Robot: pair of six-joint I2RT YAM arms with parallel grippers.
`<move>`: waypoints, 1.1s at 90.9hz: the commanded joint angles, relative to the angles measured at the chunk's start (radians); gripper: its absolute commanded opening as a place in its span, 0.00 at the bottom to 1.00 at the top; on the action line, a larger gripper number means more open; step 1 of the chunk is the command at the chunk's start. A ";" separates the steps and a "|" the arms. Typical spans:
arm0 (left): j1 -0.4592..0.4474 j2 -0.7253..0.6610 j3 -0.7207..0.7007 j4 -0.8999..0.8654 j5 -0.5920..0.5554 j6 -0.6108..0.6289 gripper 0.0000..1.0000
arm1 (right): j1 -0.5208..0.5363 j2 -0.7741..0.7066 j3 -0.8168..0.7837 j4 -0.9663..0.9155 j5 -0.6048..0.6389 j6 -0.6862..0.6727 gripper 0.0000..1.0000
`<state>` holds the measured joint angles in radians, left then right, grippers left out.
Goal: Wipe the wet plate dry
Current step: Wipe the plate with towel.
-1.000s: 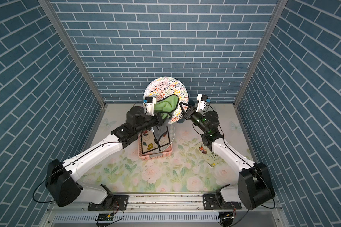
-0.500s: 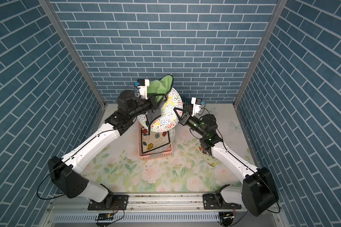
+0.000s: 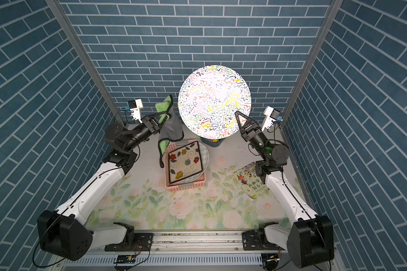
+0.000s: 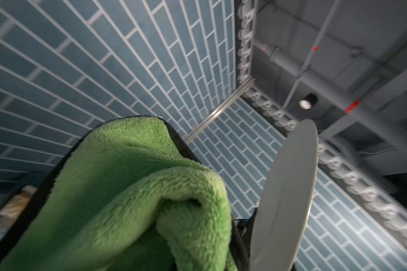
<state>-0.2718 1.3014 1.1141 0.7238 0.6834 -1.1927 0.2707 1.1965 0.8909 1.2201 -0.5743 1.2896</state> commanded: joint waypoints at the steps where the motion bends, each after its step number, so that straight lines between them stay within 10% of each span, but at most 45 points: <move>1: -0.008 0.057 0.014 0.494 0.108 -0.343 0.00 | 0.026 0.029 0.030 0.220 -0.048 0.138 0.00; 46: -0.122 0.217 0.182 1.008 -0.032 -0.767 0.00 | 0.244 0.231 0.099 0.331 -0.080 0.181 0.00; 83: -0.394 0.279 0.186 1.008 -0.114 -0.705 0.00 | 0.162 0.506 0.611 0.312 -0.005 0.238 0.00; 100: -0.339 0.268 0.249 0.983 -0.119 -0.705 0.00 | 0.091 0.440 0.469 0.369 -0.036 0.251 0.00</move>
<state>-0.6273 1.6024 1.2961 1.5402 0.5095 -1.9076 0.3943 1.6638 1.4586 1.5982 -0.6693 1.5887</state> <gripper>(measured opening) 0.111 0.096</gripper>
